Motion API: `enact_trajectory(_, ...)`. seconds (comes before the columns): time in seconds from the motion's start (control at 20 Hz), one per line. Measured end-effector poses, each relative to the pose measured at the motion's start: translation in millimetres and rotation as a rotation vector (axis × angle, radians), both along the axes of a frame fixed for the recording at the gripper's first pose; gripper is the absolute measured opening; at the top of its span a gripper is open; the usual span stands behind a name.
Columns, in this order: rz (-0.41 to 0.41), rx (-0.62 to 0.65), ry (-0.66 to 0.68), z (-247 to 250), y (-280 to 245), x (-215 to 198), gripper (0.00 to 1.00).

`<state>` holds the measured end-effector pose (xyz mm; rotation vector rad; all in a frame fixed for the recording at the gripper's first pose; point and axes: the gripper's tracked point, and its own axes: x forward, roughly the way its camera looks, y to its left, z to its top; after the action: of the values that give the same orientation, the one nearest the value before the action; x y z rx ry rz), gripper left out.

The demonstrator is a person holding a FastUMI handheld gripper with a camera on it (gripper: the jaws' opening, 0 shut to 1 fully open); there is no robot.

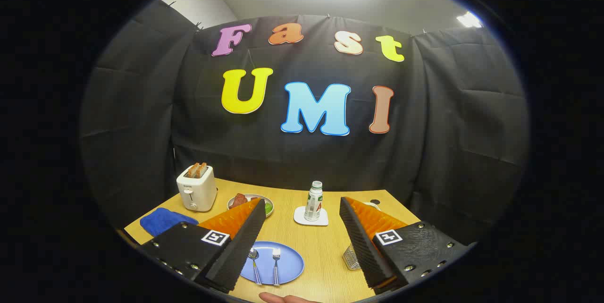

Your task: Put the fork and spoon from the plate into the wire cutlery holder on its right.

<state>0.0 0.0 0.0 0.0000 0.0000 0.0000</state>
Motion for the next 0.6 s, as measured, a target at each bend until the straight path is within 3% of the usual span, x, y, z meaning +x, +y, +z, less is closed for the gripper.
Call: enact_trajectory(0.6,0.045,-0.005,0.037,-17.7,13.6,14.0,0.97)
